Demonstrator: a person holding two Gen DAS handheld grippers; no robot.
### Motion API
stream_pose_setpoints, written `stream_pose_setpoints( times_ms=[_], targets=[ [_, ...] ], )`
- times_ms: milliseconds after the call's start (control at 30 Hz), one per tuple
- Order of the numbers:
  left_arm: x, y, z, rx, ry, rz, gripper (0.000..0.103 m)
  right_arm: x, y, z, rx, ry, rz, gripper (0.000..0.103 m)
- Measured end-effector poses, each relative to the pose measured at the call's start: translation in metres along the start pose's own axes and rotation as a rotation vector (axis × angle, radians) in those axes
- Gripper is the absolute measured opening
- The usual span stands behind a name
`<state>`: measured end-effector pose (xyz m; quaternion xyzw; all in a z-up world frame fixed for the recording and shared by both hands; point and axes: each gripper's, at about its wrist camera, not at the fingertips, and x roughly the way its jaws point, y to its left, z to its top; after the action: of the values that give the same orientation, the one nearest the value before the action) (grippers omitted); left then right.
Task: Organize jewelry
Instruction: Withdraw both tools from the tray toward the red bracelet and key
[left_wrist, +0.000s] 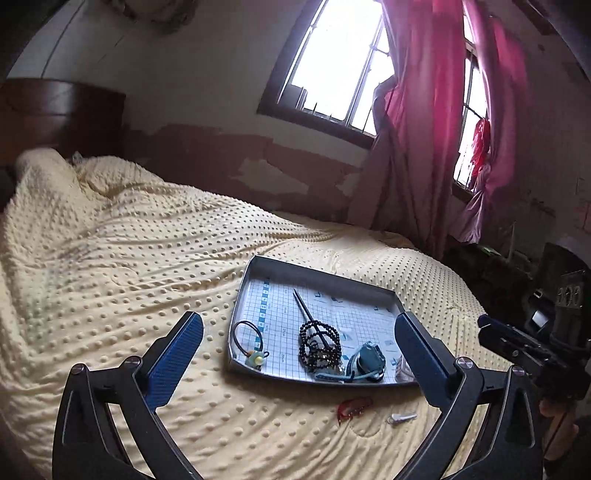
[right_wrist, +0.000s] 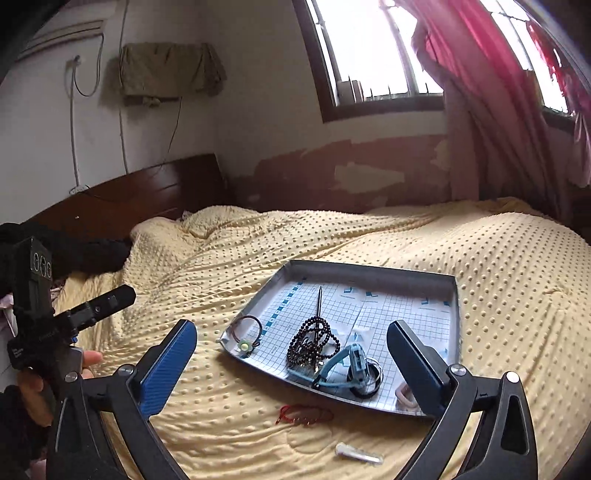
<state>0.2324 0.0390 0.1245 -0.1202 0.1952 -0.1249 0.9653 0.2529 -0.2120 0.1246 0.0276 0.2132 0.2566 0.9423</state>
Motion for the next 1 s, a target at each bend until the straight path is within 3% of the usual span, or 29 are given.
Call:
stream_pose_setpoints(
  times_ms=[200, 300, 733, 1000],
  targets=[
    [-0.048, -0.030, -0.038, 0.082, -0.067, 0.043, 0.102, -0.043, 0.019, -0.031, -0.027, -0.028, -0.014, 0.103],
    [-0.060, -0.040, -0.057, 0.110, -0.062, 0.070, 0.102, -0.055, 0.028, -0.050, -0.060, -0.021, -0.028, 0.103],
    [-0.069, -0.041, -0.139, 0.128, 0.025, 0.125, 0.102, -0.072, 0.002, -0.126, 0.027, 0.113, -0.109, 0.103],
    [-0.060, -0.041, -0.166, 0.124, 0.103, 0.133, 0.102, -0.062, -0.020, -0.145, 0.162, 0.178, -0.124, 0.103]
  ],
)
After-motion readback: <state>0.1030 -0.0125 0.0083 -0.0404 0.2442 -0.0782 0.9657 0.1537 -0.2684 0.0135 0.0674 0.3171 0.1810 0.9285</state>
